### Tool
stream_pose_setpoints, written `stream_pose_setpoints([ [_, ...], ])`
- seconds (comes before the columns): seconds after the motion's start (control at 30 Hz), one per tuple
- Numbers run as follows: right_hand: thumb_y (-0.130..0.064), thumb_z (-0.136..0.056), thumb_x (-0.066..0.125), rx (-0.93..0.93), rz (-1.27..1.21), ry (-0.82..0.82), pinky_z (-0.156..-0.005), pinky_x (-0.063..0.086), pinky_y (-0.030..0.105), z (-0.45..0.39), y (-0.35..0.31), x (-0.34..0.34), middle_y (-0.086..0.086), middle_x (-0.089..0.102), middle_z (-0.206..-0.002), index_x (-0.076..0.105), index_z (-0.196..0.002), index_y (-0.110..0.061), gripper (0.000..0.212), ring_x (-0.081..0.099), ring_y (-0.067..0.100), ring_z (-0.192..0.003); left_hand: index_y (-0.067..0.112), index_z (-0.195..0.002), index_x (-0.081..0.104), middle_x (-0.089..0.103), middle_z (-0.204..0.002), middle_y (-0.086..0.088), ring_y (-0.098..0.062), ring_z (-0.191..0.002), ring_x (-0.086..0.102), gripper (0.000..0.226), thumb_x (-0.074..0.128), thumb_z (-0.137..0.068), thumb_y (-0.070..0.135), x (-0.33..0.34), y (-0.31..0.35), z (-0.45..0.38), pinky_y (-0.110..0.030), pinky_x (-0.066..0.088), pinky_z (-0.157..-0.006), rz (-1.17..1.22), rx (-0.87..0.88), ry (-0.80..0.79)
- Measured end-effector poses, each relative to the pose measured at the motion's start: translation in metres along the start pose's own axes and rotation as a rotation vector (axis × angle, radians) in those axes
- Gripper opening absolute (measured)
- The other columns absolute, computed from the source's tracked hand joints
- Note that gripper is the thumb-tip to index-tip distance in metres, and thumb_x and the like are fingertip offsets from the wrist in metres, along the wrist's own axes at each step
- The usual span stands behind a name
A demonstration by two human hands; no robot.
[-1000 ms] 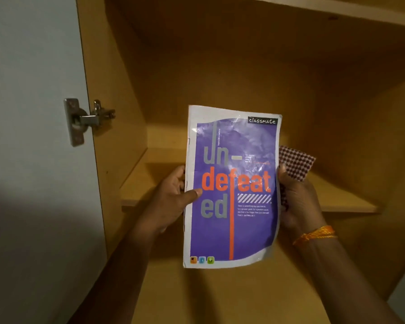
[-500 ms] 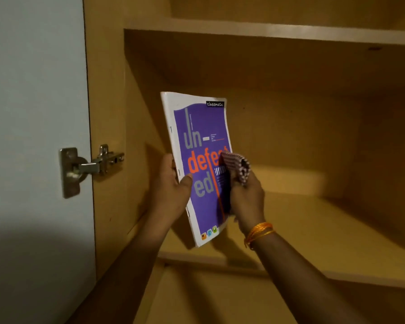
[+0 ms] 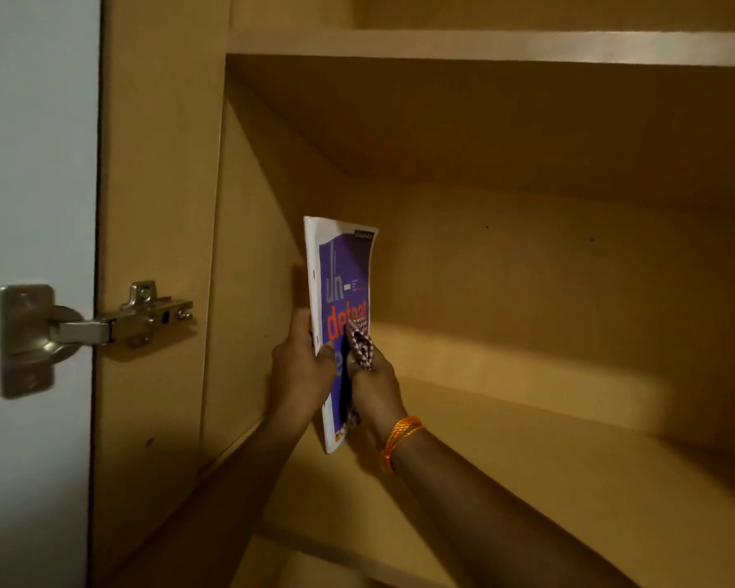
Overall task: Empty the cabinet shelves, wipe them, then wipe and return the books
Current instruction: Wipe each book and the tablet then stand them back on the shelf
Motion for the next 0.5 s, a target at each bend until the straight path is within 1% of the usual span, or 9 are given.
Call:
stream_pose_setpoints([
  [0.1,-0.038,-0.096,0.059,0.032,-0.039,-0.022,-0.088,0.06,0.041,-0.02,0.013,0.008,-0.004,0.077,-0.105,0.069,-0.12,-0.031,0.027,0.074,0.016,-0.091,0.023,-0.137,0.045,0.068,-0.124,-0.004,-0.024,-0.105,0.069,0.042,0.06,-0.099,0.014,0.012,-0.017,-0.014,-0.038,0.058,-0.087,-0.026,-0.025,0.011],
  [0.17,-0.036,-0.097,0.059,0.046,-0.034,-0.012,-0.089,0.06,0.042,-0.034,0.018,0.01,-0.003,0.077,-0.105,0.069,-0.119,-0.03,0.024,0.074,0.017,-0.092,0.025,-0.14,0.043,0.067,-0.127,-0.004,-0.025,-0.107,0.068,0.045,0.06,-0.099,0.016,0.019,-0.027,-0.024,-0.043,0.059,-0.089,-0.034,-0.056,0.018],
  [0.27,-0.033,-0.1,0.057,0.057,-0.014,-0.005,-0.09,0.059,0.043,-0.055,0.025,0.013,-0.002,0.076,-0.105,0.069,-0.117,-0.028,0.022,0.074,0.017,-0.093,0.025,-0.141,0.042,0.066,-0.129,-0.005,-0.026,-0.108,0.067,0.048,0.06,-0.098,0.015,0.029,-0.041,-0.041,-0.041,0.058,-0.089,-0.045,-0.06,0.028],
  [0.43,-0.034,-0.099,0.058,0.051,0.009,0.002,-0.09,0.059,0.042,-0.084,0.037,0.022,-0.002,0.076,-0.106,0.069,-0.106,-0.037,0.014,0.073,0.016,-0.093,0.025,-0.145,0.039,0.066,-0.13,-0.006,-0.026,-0.109,0.067,0.051,0.057,-0.098,0.012,0.041,-0.061,-0.067,-0.034,0.055,-0.087,-0.022,-0.114,0.018],
  [0.5,-0.036,-0.098,0.059,0.042,-0.007,0.025,-0.09,0.059,0.041,-0.093,0.042,0.025,-0.003,0.076,-0.105,0.071,-0.105,-0.037,0.014,0.073,0.016,-0.093,0.027,-0.145,0.039,0.066,-0.13,-0.005,-0.025,-0.109,0.067,0.052,0.057,-0.098,0.013,0.046,-0.066,-0.073,-0.034,0.055,-0.089,-0.017,-0.11,0.01],
])
Point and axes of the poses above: each hand's wrist, its own z-axis away from the middle knuckle, its own x-axis out of the palm, y = z × x, the point moved 2 cm from there along -z, towards the middle knuckle
